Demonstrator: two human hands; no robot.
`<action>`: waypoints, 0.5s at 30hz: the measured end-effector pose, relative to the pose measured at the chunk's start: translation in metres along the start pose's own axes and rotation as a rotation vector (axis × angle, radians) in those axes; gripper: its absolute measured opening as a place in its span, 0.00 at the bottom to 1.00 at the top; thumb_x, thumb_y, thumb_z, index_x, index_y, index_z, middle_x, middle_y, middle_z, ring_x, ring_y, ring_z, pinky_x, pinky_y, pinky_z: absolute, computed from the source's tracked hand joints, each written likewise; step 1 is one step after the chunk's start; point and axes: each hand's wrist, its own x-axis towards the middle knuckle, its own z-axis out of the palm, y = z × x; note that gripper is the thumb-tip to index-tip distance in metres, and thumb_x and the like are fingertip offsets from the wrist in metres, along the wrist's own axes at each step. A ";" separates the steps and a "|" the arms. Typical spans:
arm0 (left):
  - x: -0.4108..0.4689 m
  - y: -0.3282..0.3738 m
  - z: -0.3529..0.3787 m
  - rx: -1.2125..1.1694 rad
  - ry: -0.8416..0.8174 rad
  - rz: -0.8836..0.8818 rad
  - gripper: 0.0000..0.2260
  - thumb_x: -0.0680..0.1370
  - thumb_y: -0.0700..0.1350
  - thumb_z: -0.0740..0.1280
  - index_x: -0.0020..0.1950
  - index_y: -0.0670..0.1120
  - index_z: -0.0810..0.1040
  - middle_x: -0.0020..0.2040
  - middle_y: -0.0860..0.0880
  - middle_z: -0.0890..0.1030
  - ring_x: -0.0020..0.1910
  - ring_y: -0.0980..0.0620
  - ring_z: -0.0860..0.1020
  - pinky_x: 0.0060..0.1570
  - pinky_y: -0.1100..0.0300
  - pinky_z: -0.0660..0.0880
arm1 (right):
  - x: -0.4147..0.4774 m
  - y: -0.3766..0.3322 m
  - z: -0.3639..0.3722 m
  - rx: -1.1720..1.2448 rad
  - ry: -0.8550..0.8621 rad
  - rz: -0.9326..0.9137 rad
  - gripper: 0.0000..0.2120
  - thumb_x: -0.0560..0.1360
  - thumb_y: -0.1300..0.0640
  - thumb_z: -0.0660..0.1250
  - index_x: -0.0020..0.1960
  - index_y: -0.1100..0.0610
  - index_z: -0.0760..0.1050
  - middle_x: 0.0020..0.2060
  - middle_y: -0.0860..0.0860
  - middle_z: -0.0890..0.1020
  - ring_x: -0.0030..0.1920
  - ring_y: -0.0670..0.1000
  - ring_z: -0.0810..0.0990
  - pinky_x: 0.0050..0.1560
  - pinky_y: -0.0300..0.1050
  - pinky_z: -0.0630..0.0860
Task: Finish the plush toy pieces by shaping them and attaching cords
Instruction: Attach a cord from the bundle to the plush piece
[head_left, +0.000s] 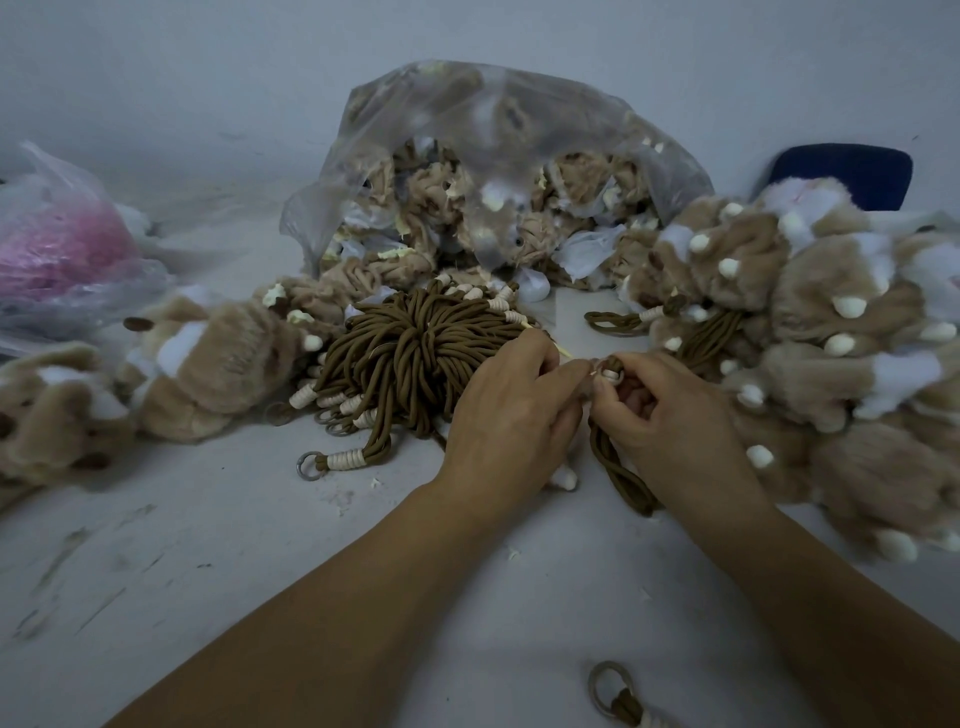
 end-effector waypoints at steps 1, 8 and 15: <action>0.000 0.000 0.000 -0.003 0.000 -0.002 0.09 0.77 0.37 0.65 0.52 0.39 0.84 0.41 0.41 0.73 0.36 0.46 0.69 0.31 0.54 0.68 | 0.000 0.000 0.000 -0.007 0.003 -0.006 0.14 0.72 0.50 0.62 0.46 0.60 0.78 0.36 0.49 0.74 0.37 0.50 0.73 0.40 0.51 0.73; -0.001 0.001 -0.001 0.004 0.025 -0.020 0.09 0.75 0.34 0.70 0.54 0.38 0.84 0.41 0.40 0.74 0.35 0.45 0.71 0.29 0.52 0.70 | 0.000 0.003 0.002 0.027 0.012 0.002 0.12 0.72 0.50 0.63 0.45 0.58 0.78 0.35 0.47 0.73 0.37 0.49 0.72 0.40 0.52 0.74; -0.001 0.001 0.000 0.017 0.046 -0.013 0.07 0.75 0.35 0.70 0.52 0.39 0.84 0.40 0.41 0.74 0.34 0.46 0.71 0.29 0.54 0.68 | 0.001 0.004 0.004 0.019 0.001 0.009 0.11 0.72 0.51 0.63 0.44 0.59 0.78 0.35 0.48 0.74 0.37 0.50 0.72 0.41 0.52 0.73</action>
